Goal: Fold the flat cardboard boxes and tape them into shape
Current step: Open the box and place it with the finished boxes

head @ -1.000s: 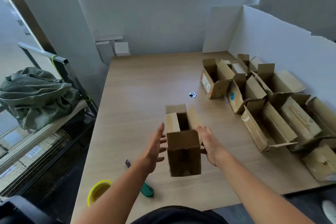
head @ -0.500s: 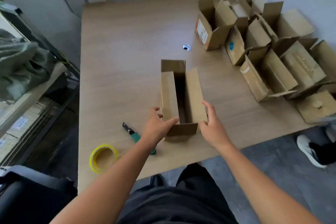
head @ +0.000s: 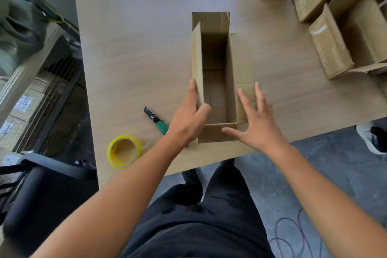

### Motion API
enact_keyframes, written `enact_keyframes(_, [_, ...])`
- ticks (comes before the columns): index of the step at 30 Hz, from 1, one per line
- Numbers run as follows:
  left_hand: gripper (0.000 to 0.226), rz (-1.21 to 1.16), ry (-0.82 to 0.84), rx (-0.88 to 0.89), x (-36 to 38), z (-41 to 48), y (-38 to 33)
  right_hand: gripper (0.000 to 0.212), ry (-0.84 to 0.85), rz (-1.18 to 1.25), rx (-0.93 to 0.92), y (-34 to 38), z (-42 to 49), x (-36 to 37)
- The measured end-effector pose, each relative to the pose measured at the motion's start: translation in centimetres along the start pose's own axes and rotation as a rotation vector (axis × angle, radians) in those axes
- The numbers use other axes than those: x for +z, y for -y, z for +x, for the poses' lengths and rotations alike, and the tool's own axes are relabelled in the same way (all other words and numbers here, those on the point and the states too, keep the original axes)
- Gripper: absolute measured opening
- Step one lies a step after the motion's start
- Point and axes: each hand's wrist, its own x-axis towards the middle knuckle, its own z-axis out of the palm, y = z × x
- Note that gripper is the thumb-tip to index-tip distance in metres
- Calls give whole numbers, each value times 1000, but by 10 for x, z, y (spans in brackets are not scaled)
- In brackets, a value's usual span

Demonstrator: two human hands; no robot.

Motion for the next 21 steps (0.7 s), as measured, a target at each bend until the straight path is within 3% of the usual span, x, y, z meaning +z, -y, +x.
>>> enact_keyframes(4, [43, -347, -166, -6, -8, -4, 23, 119, -16, 10, -81, -5, 10, -6])
enact_keyframes(5, [41, -453, -169, -76, -10, -1, 30, 117, -6, 29, -92, -7, 11, -8])
enact_keyframes(7, [58, -595, -99, -204, -10, 5, 38, 109, 0, 19, -115, -9, 14, -10])
enact_keyframes(9, [66, -427, -39, -168, -7, 14, 44, 97, 12, -10, -130, -11, 17, -9])
enact_keyframes(12, [55, -222, 10, -27, -2, 26, 42, 84, 16, -1, -120, -10, 21, -9])
enact_keyframes(16, [62, -507, 15, -111, 0, 27, 19, 88, -7, -118, -102, -14, 16, -28])
enact_keyframes(19, [71, -673, 34, -188, 12, 37, -6, 78, -103, -197, -91, -27, 14, -49])
enact_keyframes(21, [51, -656, 57, -206, 28, 49, -25, 70, -115, -247, -80, -41, 14, -62])
